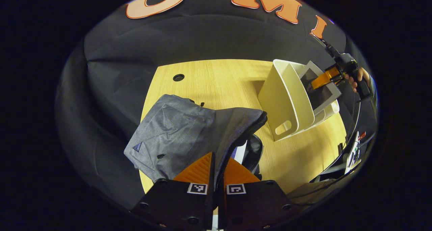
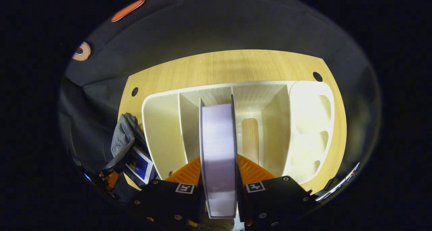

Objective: Open the schoolbag, grab two books from the bookshelf and put them into the schoolbag.

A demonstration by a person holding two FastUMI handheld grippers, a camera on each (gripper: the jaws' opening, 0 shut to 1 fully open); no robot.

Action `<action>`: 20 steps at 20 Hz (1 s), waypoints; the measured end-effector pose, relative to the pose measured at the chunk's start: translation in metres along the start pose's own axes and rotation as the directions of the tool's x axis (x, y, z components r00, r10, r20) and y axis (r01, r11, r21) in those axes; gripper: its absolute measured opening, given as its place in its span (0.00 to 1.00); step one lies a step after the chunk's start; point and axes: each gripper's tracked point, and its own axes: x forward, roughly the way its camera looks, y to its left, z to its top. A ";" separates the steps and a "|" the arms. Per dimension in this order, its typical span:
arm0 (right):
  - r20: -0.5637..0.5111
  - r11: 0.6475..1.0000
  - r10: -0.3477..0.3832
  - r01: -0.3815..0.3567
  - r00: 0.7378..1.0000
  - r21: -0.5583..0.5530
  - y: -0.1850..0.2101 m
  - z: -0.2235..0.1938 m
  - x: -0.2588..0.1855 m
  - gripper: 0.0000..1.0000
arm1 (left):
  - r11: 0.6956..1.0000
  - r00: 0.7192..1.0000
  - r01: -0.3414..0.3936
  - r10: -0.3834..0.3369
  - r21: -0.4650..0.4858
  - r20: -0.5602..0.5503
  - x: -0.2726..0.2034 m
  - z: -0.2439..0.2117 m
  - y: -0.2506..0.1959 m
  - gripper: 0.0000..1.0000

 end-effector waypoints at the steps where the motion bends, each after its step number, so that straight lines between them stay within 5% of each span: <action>1: 0.009 1.000 0.009 -0.009 1.000 0.005 0.000 -0.001 -0.006 0.48 | 1.000 1.000 0.008 -0.008 0.002 -0.001 0.000 0.001 -0.001 0.06; 2: 0.020 1.000 0.018 -0.019 1.000 0.019 0.002 -0.003 -0.014 0.40 | 1.000 1.000 0.014 -0.014 0.005 0.000 0.001 0.000 0.000 0.06; 11: 0.173 0.987 0.029 -0.056 0.985 0.151 0.005 -0.021 -0.093 0.39 | 0.990 0.994 0.109 -0.109 0.092 0.001 0.002 -0.006 0.001 0.06; 20: 0.335 0.940 0.040 -0.150 0.941 0.307 0.033 -0.063 -0.177 0.38 | 0.955 0.973 0.230 -0.232 0.189 -0.012 0.001 -0.006 0.006 0.06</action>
